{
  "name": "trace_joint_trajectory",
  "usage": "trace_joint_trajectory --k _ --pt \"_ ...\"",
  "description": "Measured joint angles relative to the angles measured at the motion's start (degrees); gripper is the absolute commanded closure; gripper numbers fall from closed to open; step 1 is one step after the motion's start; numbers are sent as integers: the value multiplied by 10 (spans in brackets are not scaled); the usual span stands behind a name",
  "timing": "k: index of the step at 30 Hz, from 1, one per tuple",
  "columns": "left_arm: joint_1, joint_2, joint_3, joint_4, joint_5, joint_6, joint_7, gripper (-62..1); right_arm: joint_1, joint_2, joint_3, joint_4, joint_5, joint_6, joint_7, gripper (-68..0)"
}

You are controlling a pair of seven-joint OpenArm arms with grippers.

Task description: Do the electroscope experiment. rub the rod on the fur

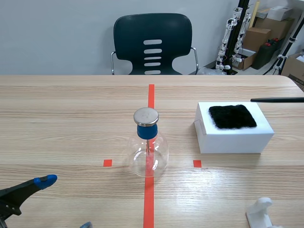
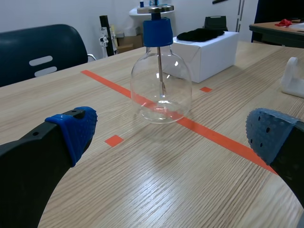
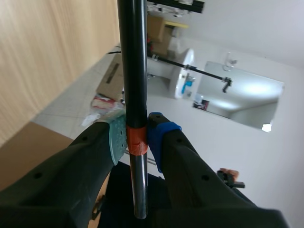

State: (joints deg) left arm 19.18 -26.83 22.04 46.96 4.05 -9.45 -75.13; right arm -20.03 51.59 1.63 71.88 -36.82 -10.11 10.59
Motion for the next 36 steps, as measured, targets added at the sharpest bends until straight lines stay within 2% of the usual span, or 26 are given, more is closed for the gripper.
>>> trace_joint_trajectory --k 4,7,9,13,15,23,26,28,32,34,36 --pt "0 0 0 0 0 0 0 -623 -65 -9 95 66 0 6 26 -10" --pt "0 0 0 0 0 0 0 -623 -112 -27 154 122 -2 40 31 -10" --pt "0 0 0 0 0 0 0 -623 -144 -42 181 159 -2 50 34 -10" --pt "0 0 0 0 0 0 0 -623 -198 -84 214 246 -2 50 34 -10" --pt "0 0 0 0 0 0 0 -623 -219 -114 226 298 -24 52 34 -10" --pt "0 0 0 0 0 0 0 -623 -287 -276 253 488 -121 127 56 -10" --pt "0 0 0 0 0 0 0 -623 -309 -329 253 534 -154 139 64 -10" --pt "0 0 0 0 0 0 0 -623 -318 -364 253 554 -176 140 87 -10" --pt "0 0 0 0 0 0 0 -623 -329 -428 252 568 -248 137 138 -11" --pt "0 0 0 0 0 0 0 -623 -344 -456 242 567 -284 121 150 -11" --pt "0 0 0 0 0 0 0 -623 -365 -483 229 566 -299 83 166 -11"
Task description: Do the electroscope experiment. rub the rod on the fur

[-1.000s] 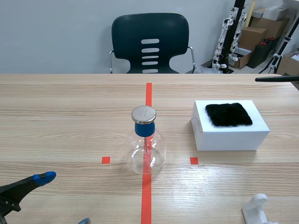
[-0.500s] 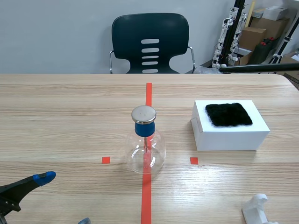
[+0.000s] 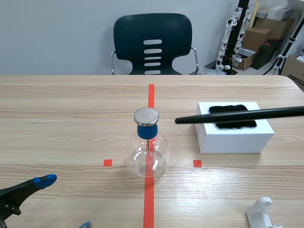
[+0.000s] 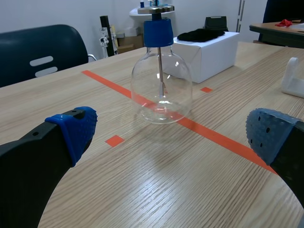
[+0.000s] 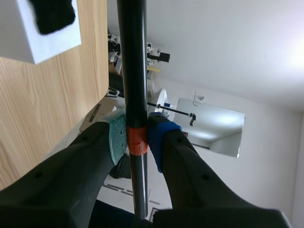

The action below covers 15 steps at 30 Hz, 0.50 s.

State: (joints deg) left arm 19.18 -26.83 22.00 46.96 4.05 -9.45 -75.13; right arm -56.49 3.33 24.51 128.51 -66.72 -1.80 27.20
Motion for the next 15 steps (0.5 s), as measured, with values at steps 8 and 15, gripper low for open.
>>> trace_joint_trajectory --k 8,15 --pt "0 0 0 0 0 0 0 -623 -71 -39 -60 -5 -40 -58 19 -11" --pt "0 0 0 0 0 0 0 -623 -83 -38 -89 -6 -40 -72 -16 -11"
